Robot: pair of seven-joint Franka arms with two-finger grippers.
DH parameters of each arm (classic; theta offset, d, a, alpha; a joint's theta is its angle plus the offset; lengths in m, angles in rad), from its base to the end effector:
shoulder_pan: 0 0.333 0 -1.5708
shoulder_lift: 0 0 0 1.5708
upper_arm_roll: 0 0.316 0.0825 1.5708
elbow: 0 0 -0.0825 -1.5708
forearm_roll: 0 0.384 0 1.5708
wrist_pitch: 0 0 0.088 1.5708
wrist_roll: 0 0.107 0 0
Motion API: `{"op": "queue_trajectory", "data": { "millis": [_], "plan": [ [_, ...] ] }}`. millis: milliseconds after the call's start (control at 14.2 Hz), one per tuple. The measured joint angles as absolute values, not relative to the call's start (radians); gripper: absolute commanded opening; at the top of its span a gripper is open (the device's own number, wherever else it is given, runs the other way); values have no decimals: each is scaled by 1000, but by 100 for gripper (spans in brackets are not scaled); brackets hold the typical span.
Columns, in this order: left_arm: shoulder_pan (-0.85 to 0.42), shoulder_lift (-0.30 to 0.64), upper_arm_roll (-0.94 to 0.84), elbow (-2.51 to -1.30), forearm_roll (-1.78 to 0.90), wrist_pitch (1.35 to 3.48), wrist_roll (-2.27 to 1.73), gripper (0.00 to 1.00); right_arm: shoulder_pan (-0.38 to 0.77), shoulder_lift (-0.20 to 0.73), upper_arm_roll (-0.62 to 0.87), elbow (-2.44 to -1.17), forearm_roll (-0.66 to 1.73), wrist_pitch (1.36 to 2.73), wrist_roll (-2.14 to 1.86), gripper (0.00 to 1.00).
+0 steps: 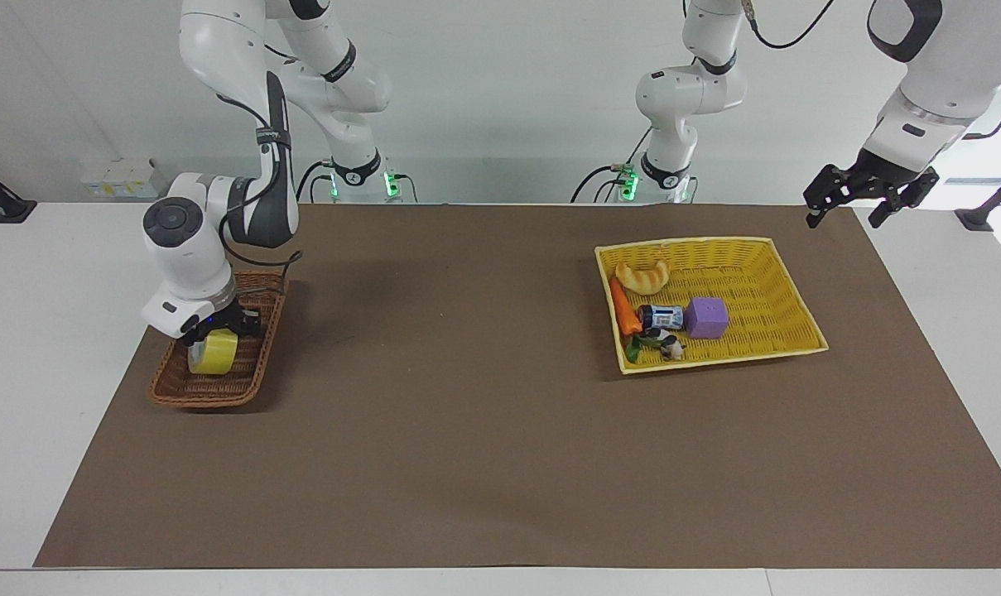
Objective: Move tape to another basket
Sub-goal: 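Lower the tape into the brown wicker basket with the right gripper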
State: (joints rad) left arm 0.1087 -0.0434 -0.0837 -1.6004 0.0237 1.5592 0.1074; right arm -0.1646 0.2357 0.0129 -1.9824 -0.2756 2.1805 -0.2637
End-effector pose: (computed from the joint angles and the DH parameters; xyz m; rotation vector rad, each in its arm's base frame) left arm 0.5396 0.0150 0.6332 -3.1116 0.1277 -0.0004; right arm 0.5864 -0.1002 0.3461 2.9043 0.4010 -0.1201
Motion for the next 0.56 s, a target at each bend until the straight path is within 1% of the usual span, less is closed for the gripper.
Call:
{"op": "queue_trajectory", "data": {
  "millis": [282, 565],
  "plan": [
    [110, -46, -79, -1601, 24, 1559, 107, 100, -163, 234, 17, -1983, -269, 2163, -264, 100],
    [110, -46, -79, -1601, 24, 1559, 107, 100, -156, 199, 23, -1973, -156, 2129, -264, 100]
  ]
}}
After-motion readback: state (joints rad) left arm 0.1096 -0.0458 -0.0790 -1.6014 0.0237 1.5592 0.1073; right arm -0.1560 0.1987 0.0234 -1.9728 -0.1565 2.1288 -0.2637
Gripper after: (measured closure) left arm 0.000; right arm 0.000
